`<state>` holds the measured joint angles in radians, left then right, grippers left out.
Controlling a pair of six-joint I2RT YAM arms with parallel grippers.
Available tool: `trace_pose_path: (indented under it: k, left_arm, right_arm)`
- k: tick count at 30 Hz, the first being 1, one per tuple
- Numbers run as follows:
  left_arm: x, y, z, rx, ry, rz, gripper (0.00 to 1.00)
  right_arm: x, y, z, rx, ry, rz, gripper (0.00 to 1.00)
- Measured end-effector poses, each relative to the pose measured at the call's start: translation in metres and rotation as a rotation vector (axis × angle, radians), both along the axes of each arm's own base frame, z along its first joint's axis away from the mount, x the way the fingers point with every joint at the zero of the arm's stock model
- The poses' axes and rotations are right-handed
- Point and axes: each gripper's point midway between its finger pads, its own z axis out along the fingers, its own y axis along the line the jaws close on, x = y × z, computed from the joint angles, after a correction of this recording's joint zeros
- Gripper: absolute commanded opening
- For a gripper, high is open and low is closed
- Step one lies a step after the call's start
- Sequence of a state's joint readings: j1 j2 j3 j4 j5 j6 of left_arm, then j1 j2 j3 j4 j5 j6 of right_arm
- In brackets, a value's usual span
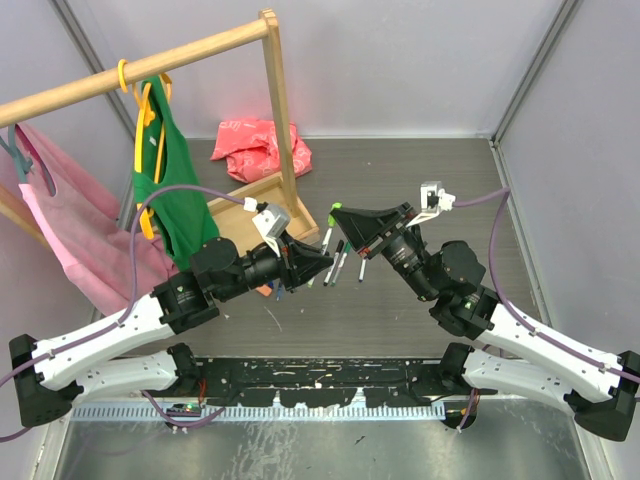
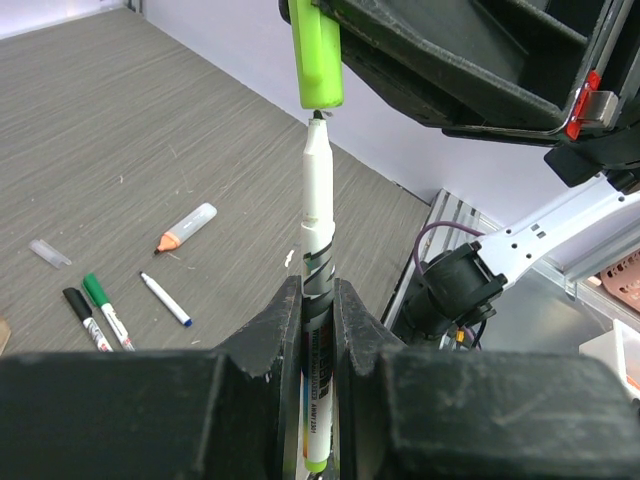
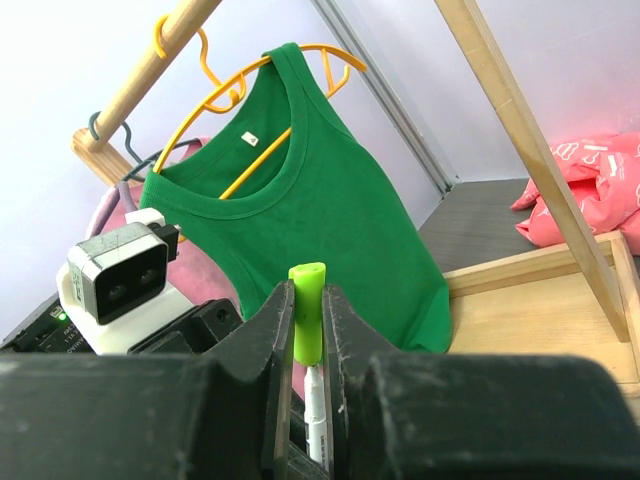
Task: Insert the pens into the pen caps
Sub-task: Insert the pen cap onto the pen.
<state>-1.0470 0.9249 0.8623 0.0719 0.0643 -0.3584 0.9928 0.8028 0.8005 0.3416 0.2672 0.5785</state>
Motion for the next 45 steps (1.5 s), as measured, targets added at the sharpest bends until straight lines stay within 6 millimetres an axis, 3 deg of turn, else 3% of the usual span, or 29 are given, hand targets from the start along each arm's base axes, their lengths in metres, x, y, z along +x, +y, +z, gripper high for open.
trace_pose_path:
  k: [34,40,45]
  left_arm:
    - [0.009,0.006,0.000,-0.009,0.022,0.067,0.00]
    - [0.012,0.008,-0.002,-0.001,0.032,0.090,0.00]
    - [0.013,0.008,-0.002,-0.003,0.041,0.101,0.00]
  right_arm:
    - [-0.006,0.014,-0.024,0.004,0.034,0.084,0.00]
    - [-0.006,0.018,-0.031,0.001,0.029,0.099,0.07]
    - [-0.006,0.019,-0.031,0.005,0.022,0.103,0.27]
